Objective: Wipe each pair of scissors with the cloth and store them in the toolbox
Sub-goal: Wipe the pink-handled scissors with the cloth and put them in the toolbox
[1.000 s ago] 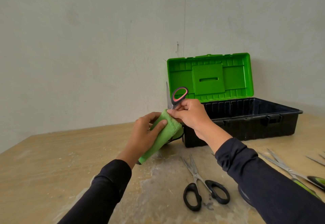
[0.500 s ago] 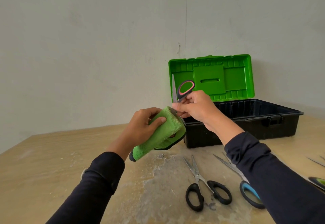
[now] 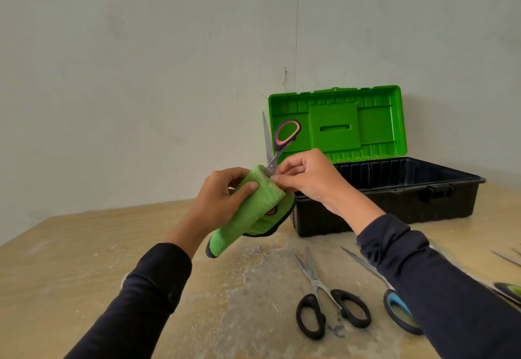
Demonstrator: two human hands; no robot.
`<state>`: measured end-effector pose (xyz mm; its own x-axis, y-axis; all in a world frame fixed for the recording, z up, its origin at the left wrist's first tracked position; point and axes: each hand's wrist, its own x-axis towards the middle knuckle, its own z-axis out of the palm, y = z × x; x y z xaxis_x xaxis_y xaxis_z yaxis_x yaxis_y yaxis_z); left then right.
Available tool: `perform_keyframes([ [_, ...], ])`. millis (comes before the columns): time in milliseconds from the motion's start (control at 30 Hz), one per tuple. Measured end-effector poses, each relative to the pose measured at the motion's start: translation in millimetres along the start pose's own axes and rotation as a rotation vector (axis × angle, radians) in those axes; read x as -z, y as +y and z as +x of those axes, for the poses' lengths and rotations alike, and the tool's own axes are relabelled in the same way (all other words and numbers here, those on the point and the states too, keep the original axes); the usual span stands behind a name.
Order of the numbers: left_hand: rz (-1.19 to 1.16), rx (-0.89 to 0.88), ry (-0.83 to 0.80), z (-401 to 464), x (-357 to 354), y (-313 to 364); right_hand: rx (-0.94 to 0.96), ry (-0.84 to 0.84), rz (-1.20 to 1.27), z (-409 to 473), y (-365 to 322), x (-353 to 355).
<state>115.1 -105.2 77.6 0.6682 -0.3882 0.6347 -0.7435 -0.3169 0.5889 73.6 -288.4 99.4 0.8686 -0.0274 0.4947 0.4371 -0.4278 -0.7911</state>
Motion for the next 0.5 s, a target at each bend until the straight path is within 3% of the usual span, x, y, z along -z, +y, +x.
perform_keyframes([
  [267,0.086,-0.043,0.011,0,8,0,0.056,0.005,-0.222,0,-7,6],
  [500,0.085,-0.068,0.021,1,8,8,0.022,0.069,0.025,-3,-10,-7],
])
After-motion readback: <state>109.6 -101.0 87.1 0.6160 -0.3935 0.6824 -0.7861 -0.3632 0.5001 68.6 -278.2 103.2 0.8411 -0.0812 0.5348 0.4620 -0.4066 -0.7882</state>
